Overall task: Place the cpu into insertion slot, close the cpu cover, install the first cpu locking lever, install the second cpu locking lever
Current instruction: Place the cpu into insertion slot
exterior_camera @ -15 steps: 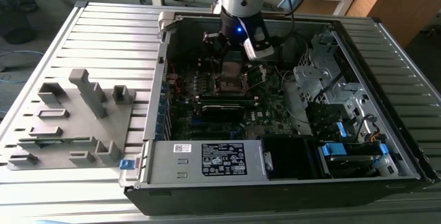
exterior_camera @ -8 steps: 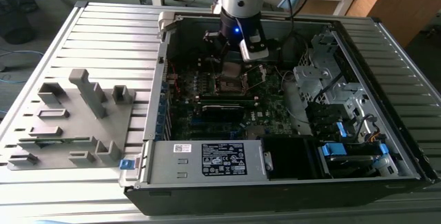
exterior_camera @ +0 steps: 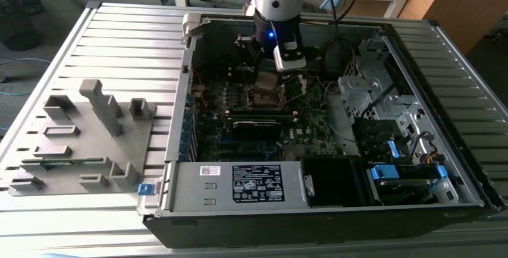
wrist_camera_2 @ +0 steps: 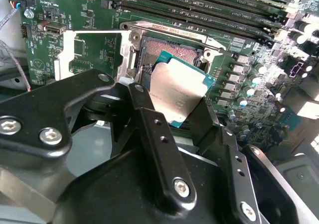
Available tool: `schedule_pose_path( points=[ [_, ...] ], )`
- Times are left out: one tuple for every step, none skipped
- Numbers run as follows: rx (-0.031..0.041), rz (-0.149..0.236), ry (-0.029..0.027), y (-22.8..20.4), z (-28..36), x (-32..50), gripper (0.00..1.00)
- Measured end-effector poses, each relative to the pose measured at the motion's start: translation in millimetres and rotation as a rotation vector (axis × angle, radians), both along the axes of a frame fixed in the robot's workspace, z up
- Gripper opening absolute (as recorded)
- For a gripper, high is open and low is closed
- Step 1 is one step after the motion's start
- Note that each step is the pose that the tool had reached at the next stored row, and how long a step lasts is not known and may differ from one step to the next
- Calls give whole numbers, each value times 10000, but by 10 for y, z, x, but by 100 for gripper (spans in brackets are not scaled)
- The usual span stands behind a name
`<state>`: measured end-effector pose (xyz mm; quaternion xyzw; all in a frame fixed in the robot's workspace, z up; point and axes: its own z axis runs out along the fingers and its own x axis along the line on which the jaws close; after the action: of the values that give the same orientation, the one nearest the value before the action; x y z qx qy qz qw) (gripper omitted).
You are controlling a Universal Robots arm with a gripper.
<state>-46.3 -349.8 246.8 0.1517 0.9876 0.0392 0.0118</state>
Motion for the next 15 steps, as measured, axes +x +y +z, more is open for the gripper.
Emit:
schedule_pose_path(
  points=[
    [1, 0, 0, 0, 0, 0, 54],
    [1, -12, 0, 0, 0, 0, 54],
    [0, -49, -1, 0, 0, 0, 54],
    [1, -139, -1, 0, -1, 0, 54],
    [1, -304, -1, 0, -2, 0, 54],
    [0, -482, 0, 0, -3, 0, 54],
    [-1, -673, 0, 0, -3, 0, 54],
    [0, -852, 0, 0, -5, 0, 54],
    [0, -1033, 0, 0, -6, 0, 54],
    [0, -1212, -1, 0, -8, 0, 54],
    [0, -1392, -1, 0, -9, 0, 54],
    [-1, -1572, 0, 0, -10, 0, 54],
    [1, -1767, 0, 0, -12, 0, 54],
    [0, -1948, 0, 0, -13, 0, 54],
    [0, -2127, 0, 0, -14, 0, 54]
  ],
)
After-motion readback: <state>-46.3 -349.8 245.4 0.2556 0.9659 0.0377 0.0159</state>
